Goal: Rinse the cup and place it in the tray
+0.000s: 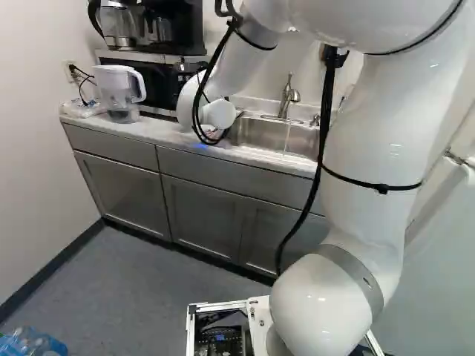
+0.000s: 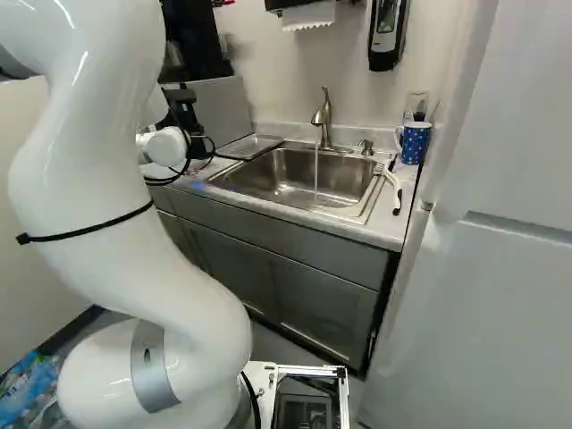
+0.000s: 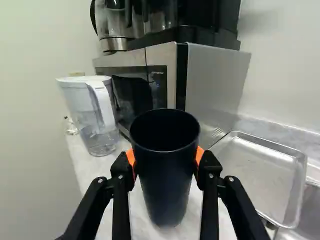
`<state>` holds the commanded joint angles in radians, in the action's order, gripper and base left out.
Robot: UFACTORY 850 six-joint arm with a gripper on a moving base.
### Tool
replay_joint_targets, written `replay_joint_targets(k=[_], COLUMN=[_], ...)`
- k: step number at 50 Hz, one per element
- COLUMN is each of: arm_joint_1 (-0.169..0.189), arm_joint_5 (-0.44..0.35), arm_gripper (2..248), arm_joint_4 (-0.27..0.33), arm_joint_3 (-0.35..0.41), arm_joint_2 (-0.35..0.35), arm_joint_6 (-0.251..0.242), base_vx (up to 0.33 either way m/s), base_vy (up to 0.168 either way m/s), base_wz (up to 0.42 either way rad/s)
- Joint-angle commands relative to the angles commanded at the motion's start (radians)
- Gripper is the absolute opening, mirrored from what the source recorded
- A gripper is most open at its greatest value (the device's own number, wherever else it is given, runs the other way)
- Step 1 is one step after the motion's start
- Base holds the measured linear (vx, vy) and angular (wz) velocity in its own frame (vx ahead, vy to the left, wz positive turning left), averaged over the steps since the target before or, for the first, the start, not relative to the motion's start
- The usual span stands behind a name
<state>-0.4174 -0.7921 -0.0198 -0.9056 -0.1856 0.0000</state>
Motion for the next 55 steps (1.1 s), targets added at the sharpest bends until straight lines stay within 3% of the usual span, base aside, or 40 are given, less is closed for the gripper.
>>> replay_joint_targets(k=[55], arm_joint_1=[0.148], arm_joint_5=[0.000], arm_gripper=[125], arm_joint_4=[0.000], arm_joint_3=[0.086], arm_joint_2=[0.083], arm_joint_6=[0.000], base_vx=[0.000], base_vy=[0.000], base_wz=[0.000])
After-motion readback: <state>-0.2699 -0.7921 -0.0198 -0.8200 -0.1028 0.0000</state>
